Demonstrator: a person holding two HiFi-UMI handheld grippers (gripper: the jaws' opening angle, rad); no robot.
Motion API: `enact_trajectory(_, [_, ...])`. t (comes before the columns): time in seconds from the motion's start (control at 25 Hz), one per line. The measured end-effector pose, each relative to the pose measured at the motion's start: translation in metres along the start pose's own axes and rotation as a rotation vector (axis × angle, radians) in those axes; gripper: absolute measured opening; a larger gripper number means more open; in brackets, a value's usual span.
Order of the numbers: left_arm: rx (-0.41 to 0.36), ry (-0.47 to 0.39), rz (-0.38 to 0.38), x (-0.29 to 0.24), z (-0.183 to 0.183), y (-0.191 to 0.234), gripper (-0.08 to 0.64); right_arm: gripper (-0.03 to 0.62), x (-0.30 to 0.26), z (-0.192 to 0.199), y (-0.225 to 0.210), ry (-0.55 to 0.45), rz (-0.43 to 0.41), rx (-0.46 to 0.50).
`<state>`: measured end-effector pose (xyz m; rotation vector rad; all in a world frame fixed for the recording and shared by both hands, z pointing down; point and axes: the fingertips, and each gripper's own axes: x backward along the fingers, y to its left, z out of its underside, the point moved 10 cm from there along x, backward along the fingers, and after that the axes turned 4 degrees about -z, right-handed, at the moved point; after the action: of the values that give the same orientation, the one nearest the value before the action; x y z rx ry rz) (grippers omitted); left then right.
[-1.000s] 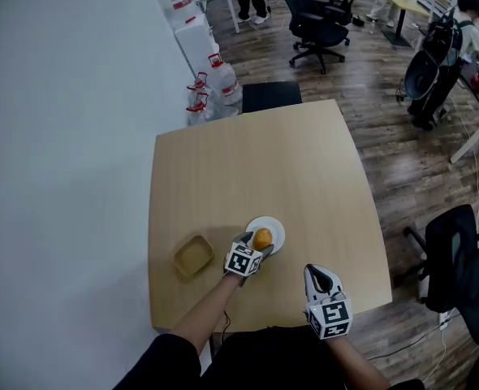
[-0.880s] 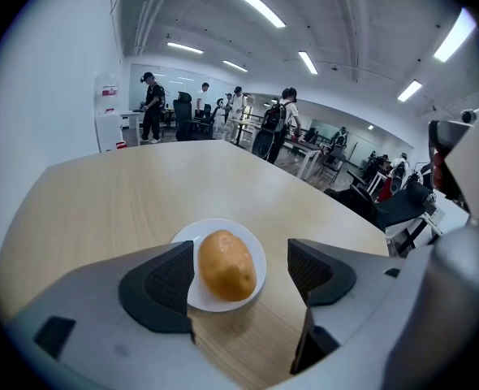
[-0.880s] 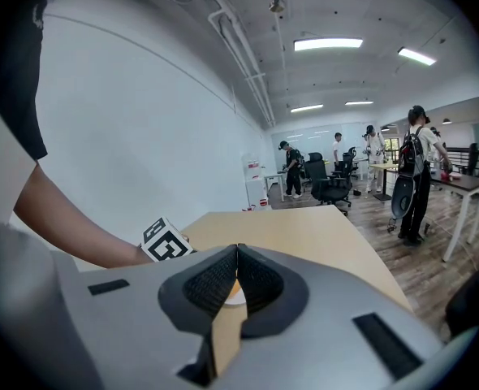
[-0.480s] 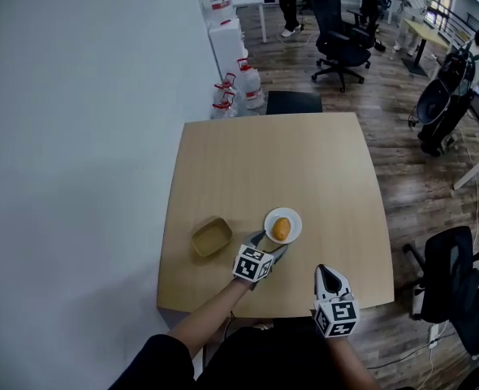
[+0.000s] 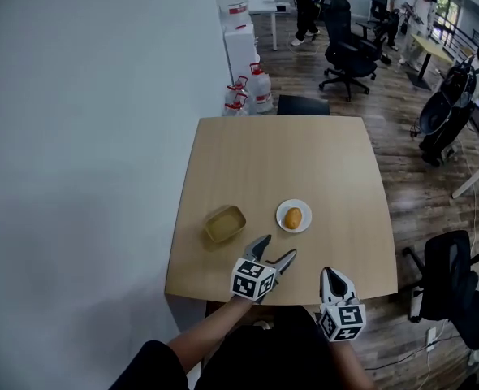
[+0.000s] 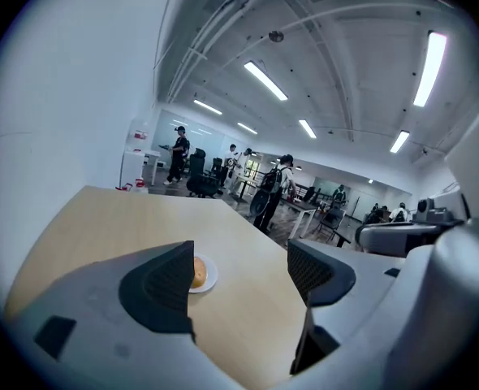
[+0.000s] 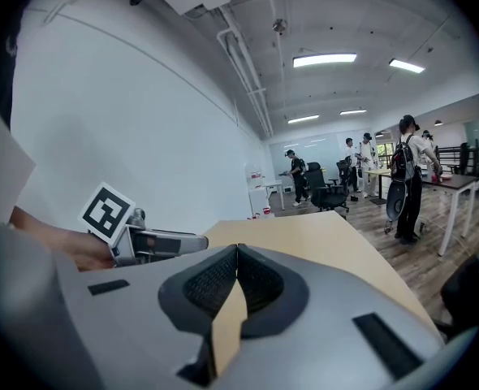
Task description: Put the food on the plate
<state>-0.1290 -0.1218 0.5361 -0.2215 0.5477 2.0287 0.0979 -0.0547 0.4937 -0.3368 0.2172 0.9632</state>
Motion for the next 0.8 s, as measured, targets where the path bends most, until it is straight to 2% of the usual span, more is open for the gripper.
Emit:
enact_trajectory(0.24, [0.106, -0.224, -0.037, 0.07, -0.019, -0.024, 0.331, 0.06, 0.022, -0.003, 0.026, -0.035, -0.025, 0.019])
enact_trajectory(0.48, [0.229, -0.372, -0.026, 0.132, -0.027, -0.033, 0.33, 0.06, 0.029, -0.01, 0.046, -0.093, -0.071, 0.061])
enact_trajectory(0.56, [0.228, -0.395, -0.037, 0.149, -0.026, -0.035, 0.327, 0.06, 0.032, -0.012, 0.053, -0.105, -0.082, 0.064])
enact_trajectory(0.6, [0.216, -0.404, -0.053, 0.158, -0.025, -0.037, 0.312, 0.06, 0.034, -0.013, 0.057, -0.108, -0.084, 0.069])
enact_trajectory(0.8, [0.133, -0.452, -0.217, 0.191, -0.016, -0.033, 0.11, 0.06, 0.036, -0.022, 0.074, -0.114, -0.099, 0.076])
